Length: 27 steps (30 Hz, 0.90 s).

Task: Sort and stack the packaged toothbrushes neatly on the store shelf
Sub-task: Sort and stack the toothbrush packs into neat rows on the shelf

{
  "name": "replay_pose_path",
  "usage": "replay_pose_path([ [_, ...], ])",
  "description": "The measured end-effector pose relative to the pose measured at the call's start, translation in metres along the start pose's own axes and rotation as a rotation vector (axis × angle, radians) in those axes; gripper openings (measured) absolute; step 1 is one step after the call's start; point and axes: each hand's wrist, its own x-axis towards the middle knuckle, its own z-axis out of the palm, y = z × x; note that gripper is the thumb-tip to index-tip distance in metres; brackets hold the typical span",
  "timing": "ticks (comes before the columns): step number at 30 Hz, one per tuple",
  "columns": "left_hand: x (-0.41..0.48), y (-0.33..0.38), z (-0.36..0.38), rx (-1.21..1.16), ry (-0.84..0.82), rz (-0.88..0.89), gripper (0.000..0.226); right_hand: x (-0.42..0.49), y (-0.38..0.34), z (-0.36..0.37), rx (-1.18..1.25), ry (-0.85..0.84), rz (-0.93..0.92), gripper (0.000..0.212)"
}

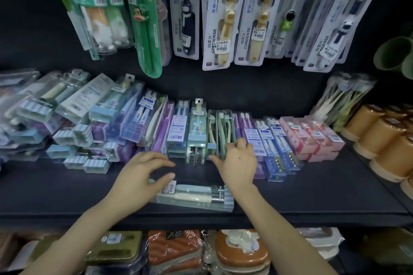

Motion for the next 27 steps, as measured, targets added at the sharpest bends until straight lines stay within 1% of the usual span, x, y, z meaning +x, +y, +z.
replay_pose_path([
  [2, 0.007, 0.009, 0.003, -0.019, 0.052, 0.036, 0.021, -0.002, 0.002, 0.004, -0.004, 0.018, -0.047, 0.051],
  [5, 0.016, 0.019, 0.006, -0.041, 0.088, 0.053, 0.018, -0.007, 0.003, 0.005, 0.083, 0.048, -0.085, 0.045],
  [7, 0.019, 0.021, 0.008, -0.040, 0.090, 0.056, 0.017, -0.013, 0.006, 0.004, 0.141, 0.058, -0.091, 0.040],
  [9, 0.018, 0.016, 0.011, -0.020, 0.047, 0.066, 0.020, -0.020, 0.011, 0.002, 0.201, 0.037, -0.093, 0.035],
  [12, 0.009, 0.002, 0.020, 0.037, -0.105, 0.092, 0.033, -0.026, 0.015, -0.005, 0.286, 0.015, -0.107, 0.026],
  [14, 0.001, -0.003, 0.025, 0.058, -0.176, 0.074, 0.051, -0.028, 0.014, -0.012, 0.383, 0.041, -0.089, 0.020],
  [16, -0.007, -0.008, 0.029, 0.064, -0.183, 0.074, 0.071, -0.029, 0.010, -0.023, 0.454, 0.064, -0.043, 0.016],
  [18, -0.011, -0.013, 0.030, 0.044, -0.169, 0.063, 0.076, -0.030, 0.010, -0.032, 0.523, 0.073, 0.015, 0.013],
  [21, -0.010, -0.016, 0.025, 0.099, -0.136, 0.073, 0.072, -0.033, 0.017, -0.043, 0.680, 0.068, 0.122, 0.013],
  [22, -0.010, -0.016, 0.024, 0.124, -0.090, 0.087, 0.063, -0.036, 0.020, -0.048, 0.715, 0.065, 0.150, 0.013],
  [23, -0.009, -0.011, 0.023, 0.131, -0.025, 0.076, 0.047, -0.039, 0.024, -0.051, 0.739, 0.076, 0.171, 0.014],
  [24, -0.007, -0.003, 0.024, 0.098, 0.031, 0.034, 0.032, -0.042, 0.028, -0.054, 0.758, 0.083, 0.195, 0.011],
  [25, -0.003, 0.010, 0.025, 0.022, 0.060, -0.030, 0.025, -0.045, 0.031, -0.058, 0.772, 0.087, 0.217, 0.010],
  [26, 0.003, 0.026, 0.028, -0.098, 0.051, -0.102, 0.025, -0.048, 0.034, -0.060, 0.776, 0.083, 0.231, 0.017],
  [27, 0.011, 0.044, 0.032, -0.251, -0.014, -0.197, 0.028, -0.051, 0.036, -0.063, 0.771, 0.082, 0.229, 0.023],
])
